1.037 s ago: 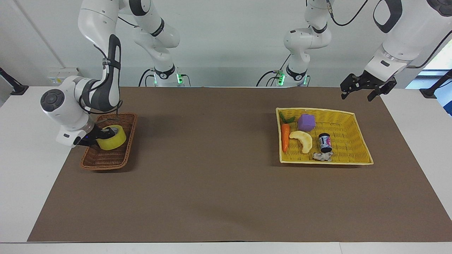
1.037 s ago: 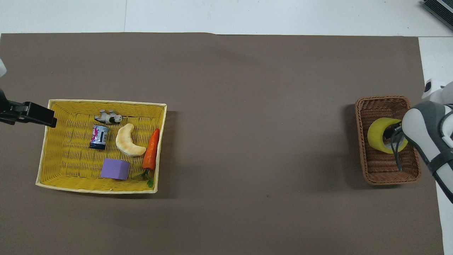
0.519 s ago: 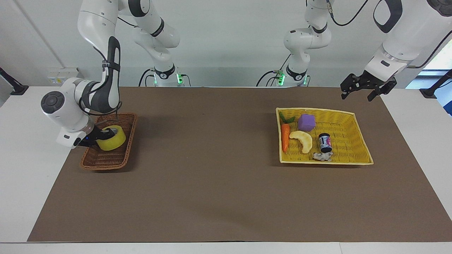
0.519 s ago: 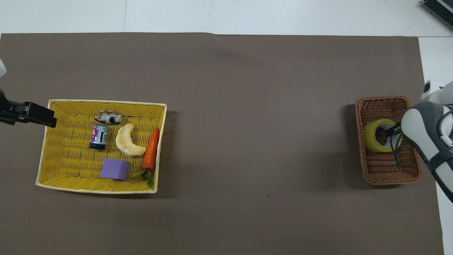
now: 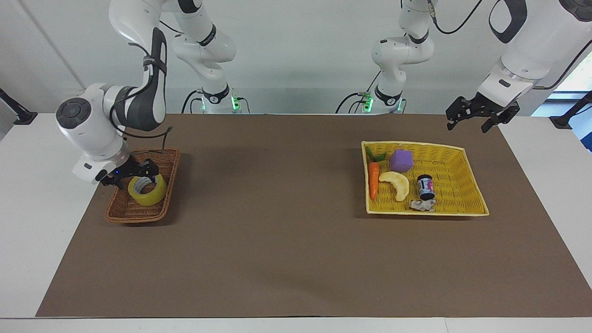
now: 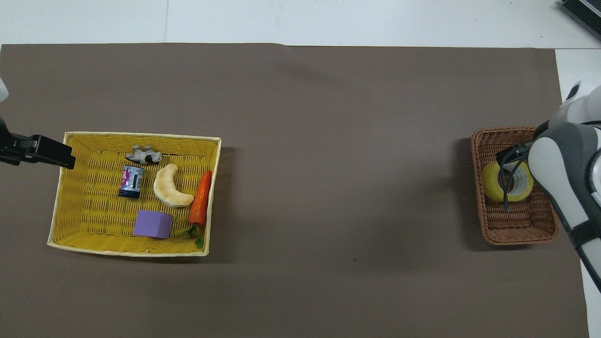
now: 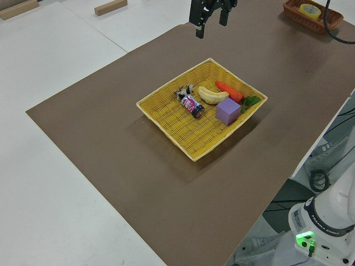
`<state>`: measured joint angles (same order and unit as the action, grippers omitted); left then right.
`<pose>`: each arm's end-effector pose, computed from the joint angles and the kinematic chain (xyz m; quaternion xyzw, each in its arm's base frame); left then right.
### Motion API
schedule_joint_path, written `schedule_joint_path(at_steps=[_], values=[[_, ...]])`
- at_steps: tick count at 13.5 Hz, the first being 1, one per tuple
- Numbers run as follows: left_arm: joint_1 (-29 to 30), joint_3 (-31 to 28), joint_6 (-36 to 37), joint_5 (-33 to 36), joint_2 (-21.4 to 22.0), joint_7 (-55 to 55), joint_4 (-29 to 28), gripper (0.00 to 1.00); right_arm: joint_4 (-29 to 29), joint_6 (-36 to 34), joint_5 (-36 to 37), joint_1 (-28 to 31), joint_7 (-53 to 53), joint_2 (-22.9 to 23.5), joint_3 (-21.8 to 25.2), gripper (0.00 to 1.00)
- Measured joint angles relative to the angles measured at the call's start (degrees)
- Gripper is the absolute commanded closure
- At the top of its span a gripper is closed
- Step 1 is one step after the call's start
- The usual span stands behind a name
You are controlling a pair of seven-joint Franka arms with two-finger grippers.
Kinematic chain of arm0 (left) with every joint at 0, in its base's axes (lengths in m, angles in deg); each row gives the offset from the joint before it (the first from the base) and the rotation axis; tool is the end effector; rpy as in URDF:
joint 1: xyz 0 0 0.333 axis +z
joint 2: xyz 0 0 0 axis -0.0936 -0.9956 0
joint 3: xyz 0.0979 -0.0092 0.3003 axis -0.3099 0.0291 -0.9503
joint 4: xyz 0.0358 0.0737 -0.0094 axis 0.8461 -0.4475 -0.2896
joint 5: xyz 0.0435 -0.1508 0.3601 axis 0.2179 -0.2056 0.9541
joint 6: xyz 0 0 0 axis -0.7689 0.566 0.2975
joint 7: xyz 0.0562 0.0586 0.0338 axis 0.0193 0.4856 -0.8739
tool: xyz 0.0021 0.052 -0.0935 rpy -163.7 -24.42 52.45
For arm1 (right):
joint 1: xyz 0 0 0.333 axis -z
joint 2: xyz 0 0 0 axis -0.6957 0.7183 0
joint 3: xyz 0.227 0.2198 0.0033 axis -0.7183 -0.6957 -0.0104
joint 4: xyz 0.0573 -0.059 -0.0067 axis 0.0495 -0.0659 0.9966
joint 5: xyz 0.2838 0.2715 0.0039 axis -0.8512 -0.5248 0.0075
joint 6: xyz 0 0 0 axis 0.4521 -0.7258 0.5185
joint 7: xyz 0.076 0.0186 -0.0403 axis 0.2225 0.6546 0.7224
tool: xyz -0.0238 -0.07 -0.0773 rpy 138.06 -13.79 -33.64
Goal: Move tape to another basket
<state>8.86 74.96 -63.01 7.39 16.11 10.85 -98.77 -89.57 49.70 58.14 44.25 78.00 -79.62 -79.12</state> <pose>0.5548 -0.0290 0.6189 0.9968 -0.0682 -0.0408 0.0091 0.5985 -0.0690 0.4522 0.9935 0.0999 -0.0419 0.0352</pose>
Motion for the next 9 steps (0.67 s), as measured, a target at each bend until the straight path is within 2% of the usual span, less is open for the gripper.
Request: schedule_joint_path(at_steps=[3, 6, 9], values=[[0.0, 0.0, 0.0, 0.0, 0.3, 0.0, 0.1, 0.0, 0.0, -3.8, 0.0, -3.8, -8.7, -4.6, -0.1, 0.0], [0.0, 0.0, 0.1, 0.0, 2.9, 0.0, 0.6, 0.0, 0.3, -7.0, -0.6, -6.3, -16.2, -8.7, -0.2, 0.0], [0.0, 0.0, 0.3, 0.0, 4.6, 0.0, 0.6, 0.0, 5.0, -14.7, -3.3, -6.0, -17.5, -12.1, 0.5, 0.0]])
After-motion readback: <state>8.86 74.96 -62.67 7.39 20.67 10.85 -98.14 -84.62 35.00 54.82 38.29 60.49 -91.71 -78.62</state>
